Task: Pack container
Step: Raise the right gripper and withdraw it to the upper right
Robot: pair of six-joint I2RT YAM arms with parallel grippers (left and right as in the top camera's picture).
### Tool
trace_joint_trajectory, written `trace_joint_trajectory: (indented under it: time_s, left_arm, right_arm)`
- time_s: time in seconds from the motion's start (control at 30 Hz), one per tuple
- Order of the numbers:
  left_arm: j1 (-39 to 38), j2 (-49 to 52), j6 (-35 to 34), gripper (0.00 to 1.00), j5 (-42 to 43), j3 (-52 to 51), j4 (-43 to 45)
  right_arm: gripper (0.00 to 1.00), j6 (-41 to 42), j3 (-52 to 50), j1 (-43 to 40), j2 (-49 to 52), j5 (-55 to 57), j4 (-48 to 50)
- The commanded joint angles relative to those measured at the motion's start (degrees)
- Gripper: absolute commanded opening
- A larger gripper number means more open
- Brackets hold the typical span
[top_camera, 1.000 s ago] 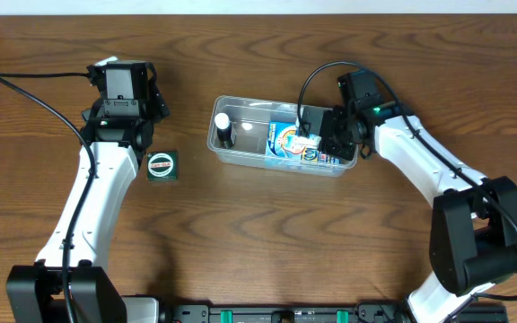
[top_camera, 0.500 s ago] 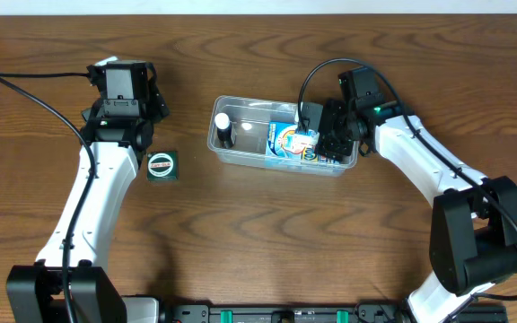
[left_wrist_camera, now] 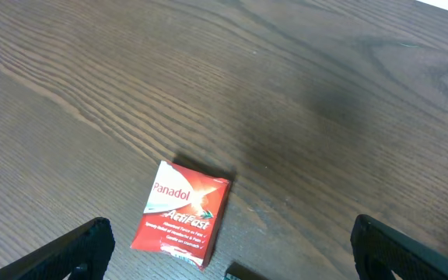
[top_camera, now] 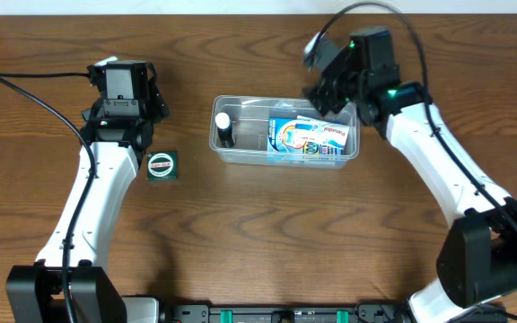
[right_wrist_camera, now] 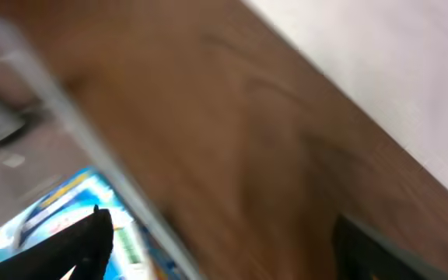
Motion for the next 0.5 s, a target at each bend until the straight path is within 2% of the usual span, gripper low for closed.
trace_joint_trajectory:
  time_s: [0.0,0.13,0.27,0.47]
  left_arm:
    - [0.2,-0.3,0.1,0.98,-0.7,0.6,-0.2]
    - [0.2,-0.3,0.1,0.98,-0.7,0.6,-0.2]
    - [0.2,-0.3,0.1,0.98,-0.7,0.6,-0.2]
    - [0.2,-0.3,0.1,0.98,-0.7,0.6,-0.2]
  right_arm:
    - [0.91,15.7,0.6,-3.1,-0.6,12.4,0.0]
    - [0.96,23.7,0.5,-7.4,-0.6,17.6,-1.8]
    - [0.99,29.6,0.5,-12.3,-0.6,17.7,-3.8]
    - [0.99,31.8,0.5,-15.8,-0.6,17.7,-4.9]
